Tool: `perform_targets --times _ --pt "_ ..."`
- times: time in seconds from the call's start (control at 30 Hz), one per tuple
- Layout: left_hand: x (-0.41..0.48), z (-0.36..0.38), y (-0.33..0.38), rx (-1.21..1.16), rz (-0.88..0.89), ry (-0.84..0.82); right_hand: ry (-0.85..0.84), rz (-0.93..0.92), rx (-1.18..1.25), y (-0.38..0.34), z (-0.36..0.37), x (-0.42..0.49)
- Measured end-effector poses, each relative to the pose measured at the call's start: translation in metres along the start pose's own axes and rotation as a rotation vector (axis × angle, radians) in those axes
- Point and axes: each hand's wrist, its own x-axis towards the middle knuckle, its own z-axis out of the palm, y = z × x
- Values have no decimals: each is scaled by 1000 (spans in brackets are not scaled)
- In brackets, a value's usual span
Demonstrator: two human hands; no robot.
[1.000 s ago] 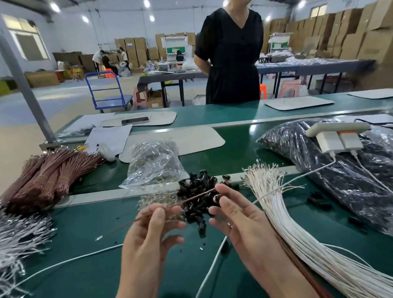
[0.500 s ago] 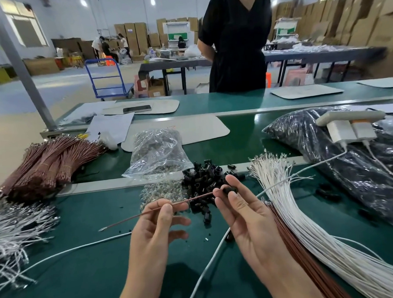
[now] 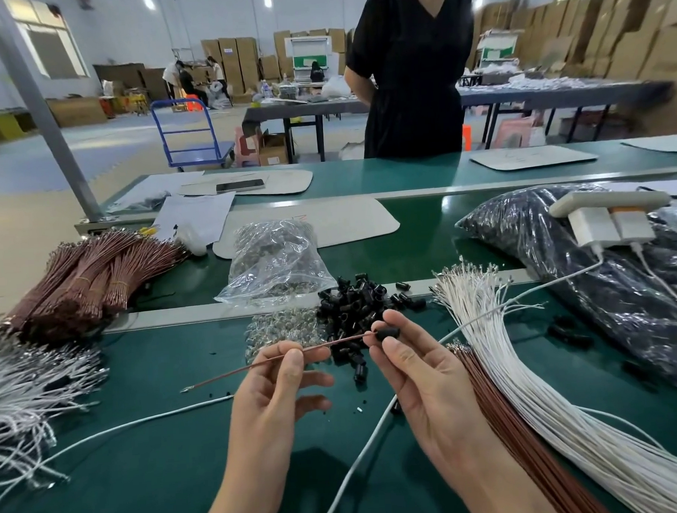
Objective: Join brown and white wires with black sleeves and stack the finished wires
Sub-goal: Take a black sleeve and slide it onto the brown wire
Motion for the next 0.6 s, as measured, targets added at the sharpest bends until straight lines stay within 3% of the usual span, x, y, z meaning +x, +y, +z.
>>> perform_targets --times 0.4,0.6 --pt "-8 12 -8 -76 -134 -74 -81 -47 -208 13 2 -5" --pt "-3 8 -2 -212 -211 81 -3 -87 -136 10 0 -1"
